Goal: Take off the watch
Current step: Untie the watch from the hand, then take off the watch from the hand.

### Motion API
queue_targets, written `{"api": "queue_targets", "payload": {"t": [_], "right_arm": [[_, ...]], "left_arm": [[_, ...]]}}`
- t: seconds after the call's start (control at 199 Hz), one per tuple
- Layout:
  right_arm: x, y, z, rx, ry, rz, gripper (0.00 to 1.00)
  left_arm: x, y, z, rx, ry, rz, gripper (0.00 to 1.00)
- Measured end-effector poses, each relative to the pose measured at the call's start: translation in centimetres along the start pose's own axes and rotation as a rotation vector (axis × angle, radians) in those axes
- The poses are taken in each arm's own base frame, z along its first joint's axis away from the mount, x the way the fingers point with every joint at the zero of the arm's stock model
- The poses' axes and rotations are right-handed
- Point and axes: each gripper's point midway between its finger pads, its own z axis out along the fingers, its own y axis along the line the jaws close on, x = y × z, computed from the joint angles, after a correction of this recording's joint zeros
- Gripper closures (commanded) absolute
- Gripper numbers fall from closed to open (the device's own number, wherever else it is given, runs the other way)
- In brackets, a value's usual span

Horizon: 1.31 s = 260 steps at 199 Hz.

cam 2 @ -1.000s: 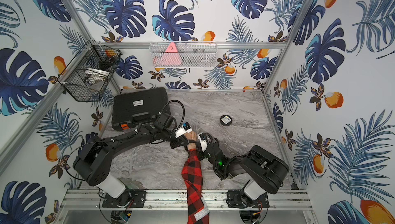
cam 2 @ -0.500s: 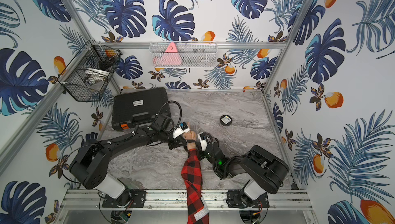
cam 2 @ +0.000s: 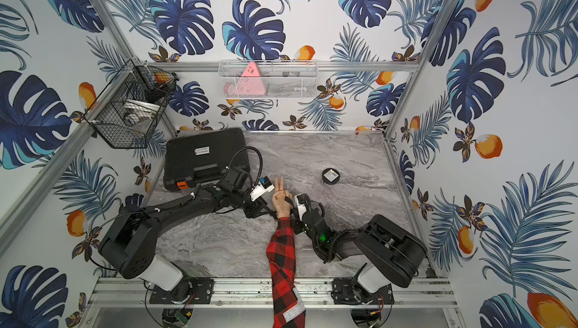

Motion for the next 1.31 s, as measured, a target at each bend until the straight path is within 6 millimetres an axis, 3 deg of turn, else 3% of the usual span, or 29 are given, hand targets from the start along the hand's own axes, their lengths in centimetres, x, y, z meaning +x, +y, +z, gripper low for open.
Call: {"api": "queue_targets", "payload": {"t": [0.156,0.386,0.637,0.823,1.119,1.305], "right_arm": [[-1.8,0.5,-0.6,-0.011,-0.011,0.010,0.56],[-4.2,1.0,-1.7,-0.012,-0.001,0.043,0.46],[-6.1,1.7,-2.5,-0.015,0.056,0.107,0.39],[-6.2,2.3,-3.5,-0.019,0.132,0.184,0.38],[-4.6,3.0,-3.8,0.004,0.291,0.326,0.37],[-2.7,4.7,-3.0,-0.008,0.425,0.375,0.31]], "left_arm": [[-1.4,1.1,-0.6,-0.070,-0.049,-0.176,0.50],[-3.6,2.5,-1.0,-0.158,-0.064,-0.446,0.48],[-2.1,1.6,0.8,-0.228,0.080,-0.610,0.46],[0.0,1.1,1.9,-0.259,0.185,-0.681,0.49],[1.9,0.8,1.6,-0.277,0.206,-0.735,0.74],[2.2,0.5,1.9,-0.255,0.199,-0.757,0.94]]}}
